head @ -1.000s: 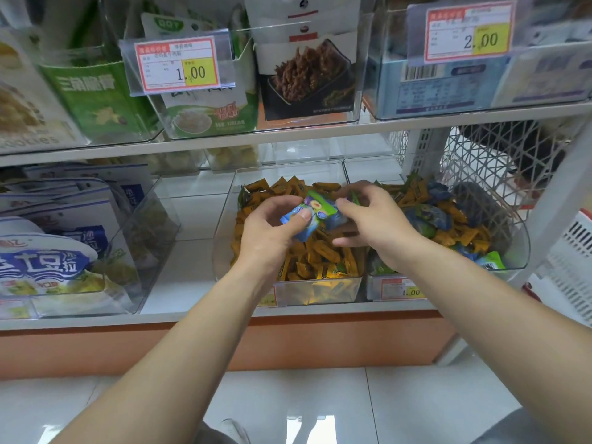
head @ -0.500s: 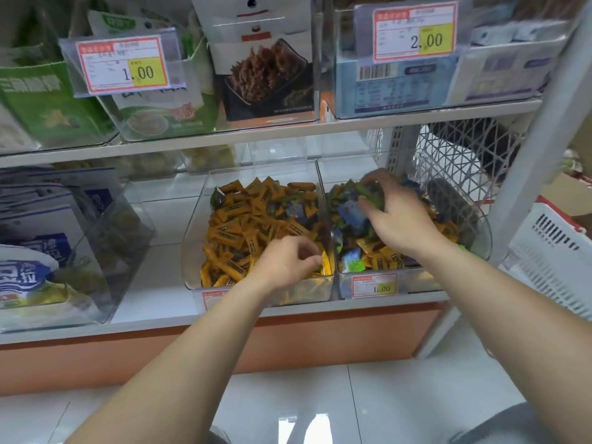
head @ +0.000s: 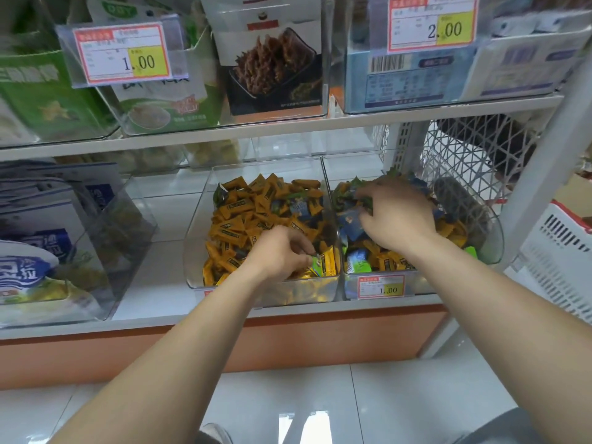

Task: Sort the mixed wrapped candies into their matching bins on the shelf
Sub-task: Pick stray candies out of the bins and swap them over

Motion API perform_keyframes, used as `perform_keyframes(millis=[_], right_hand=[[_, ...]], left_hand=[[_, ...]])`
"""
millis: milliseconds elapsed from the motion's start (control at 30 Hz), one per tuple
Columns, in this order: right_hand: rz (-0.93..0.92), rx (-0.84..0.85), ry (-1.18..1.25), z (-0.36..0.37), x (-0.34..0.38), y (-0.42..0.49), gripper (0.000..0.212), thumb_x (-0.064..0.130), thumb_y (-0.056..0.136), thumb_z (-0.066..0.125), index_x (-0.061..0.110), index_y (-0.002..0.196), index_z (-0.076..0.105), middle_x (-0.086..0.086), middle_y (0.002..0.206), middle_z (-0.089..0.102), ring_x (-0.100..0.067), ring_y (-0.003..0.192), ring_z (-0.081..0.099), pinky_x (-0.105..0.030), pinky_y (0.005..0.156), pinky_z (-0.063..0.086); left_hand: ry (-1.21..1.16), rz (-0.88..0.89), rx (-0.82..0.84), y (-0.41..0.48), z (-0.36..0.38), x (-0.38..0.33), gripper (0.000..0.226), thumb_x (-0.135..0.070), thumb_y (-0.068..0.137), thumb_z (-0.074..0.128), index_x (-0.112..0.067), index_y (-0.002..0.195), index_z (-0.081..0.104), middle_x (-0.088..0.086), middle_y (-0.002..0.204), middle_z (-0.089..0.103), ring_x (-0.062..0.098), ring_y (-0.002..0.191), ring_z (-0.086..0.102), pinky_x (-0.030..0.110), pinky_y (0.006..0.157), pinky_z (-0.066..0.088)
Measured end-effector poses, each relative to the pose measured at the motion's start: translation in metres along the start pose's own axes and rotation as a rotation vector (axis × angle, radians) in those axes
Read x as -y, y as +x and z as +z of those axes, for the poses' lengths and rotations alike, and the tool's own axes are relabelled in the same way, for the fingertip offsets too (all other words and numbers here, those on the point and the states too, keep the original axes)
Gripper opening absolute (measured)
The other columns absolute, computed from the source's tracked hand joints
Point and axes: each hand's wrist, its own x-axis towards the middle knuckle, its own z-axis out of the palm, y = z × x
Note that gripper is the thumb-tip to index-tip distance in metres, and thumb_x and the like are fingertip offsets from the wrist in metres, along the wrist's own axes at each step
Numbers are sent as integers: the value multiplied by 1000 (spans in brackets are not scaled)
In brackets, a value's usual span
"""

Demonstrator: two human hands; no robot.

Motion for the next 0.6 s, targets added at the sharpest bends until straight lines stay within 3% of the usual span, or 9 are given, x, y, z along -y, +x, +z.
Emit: perform_keyframes(millis=[100,267,333,433,533,600], right_hand=[[-87,-38,110,-4,11,1,34,32,91,59,25,123,68,-5,122,66,-32,114,56,-40,93,49],[-231,-4,275,-2,36,-5,32,36,95,57,27,123,68,5,121,70,-19,111,62,-31,85,51],[-267,38,281,2,42,-8,34,34,95,56,28,127,66,7,124,69,-17,115,62,-32,89,52],[-282,77,242,6,42,-7,34,29,94,58,27,128,66,7,126,69,-18,118,61,-33,93,51],[-250,85,287,6,37,-6,33,28,93,61,28,126,67,9,125,69,-12,116,61,-23,86,45],[-249,85,300,6,35,-6,32,29,93,62,28,124,68,10,122,69,-10,112,61,-21,83,42]], left_hand=[[18,20,-77,-5,-14,7,9,-26,82,79,-32,80,73,-19,80,67,-2,81,61,14,62,42],[34,0,-100,-10,-24,16,13,-18,85,73,-29,80,72,-19,81,66,3,80,61,22,64,45],[66,10,-122,-11,-24,17,14,-18,87,69,-32,85,71,-20,84,67,4,84,63,24,70,50],[123,17,-133,-12,-16,11,12,-36,91,61,-34,98,70,-19,90,68,8,90,65,28,76,53],[187,-35,-61,-11,-3,1,30,-63,80,65,-35,90,64,-17,81,66,8,78,64,31,64,55],[191,-48,-23,-9,2,-4,30,-55,75,77,-32,90,65,-14,82,65,9,77,63,36,67,57]])
